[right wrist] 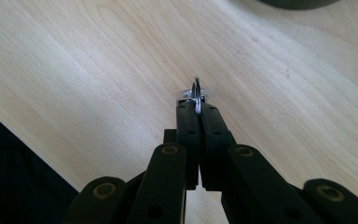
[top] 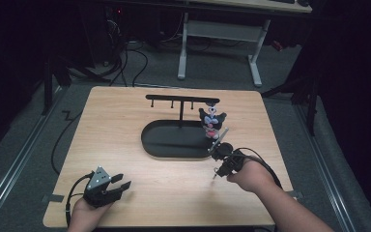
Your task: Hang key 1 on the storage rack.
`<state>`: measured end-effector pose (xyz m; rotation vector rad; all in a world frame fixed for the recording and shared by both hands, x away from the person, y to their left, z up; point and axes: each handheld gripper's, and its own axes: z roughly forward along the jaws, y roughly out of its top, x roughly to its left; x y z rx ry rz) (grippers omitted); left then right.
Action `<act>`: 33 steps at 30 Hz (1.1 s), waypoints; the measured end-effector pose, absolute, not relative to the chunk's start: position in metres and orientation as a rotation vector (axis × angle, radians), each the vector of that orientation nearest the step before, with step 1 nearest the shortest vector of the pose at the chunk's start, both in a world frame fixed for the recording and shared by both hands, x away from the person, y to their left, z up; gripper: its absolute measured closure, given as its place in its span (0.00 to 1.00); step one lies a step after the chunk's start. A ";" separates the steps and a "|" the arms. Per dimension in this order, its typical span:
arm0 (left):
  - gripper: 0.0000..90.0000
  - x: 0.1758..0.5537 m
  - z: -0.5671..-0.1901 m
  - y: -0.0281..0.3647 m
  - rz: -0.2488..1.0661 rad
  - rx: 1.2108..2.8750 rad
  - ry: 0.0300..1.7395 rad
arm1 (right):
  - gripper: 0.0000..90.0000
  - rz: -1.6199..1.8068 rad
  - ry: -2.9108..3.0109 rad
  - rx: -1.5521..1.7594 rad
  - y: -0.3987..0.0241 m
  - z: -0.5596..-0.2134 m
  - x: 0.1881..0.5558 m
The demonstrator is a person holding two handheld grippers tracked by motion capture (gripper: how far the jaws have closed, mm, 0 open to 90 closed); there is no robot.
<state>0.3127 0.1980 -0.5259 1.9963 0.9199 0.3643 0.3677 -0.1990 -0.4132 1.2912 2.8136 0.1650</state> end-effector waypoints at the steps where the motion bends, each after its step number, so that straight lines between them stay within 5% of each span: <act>1: 0.60 0.313 -0.526 0.198 0.366 1.995 0.921 | 0.99 0.165 2.810 1.305 -0.198 -0.409 0.368; 33: 0.49 0.313 -0.525 0.203 0.376 1.960 0.926 | 0.99 0.154 2.856 1.215 -0.177 -0.354 0.406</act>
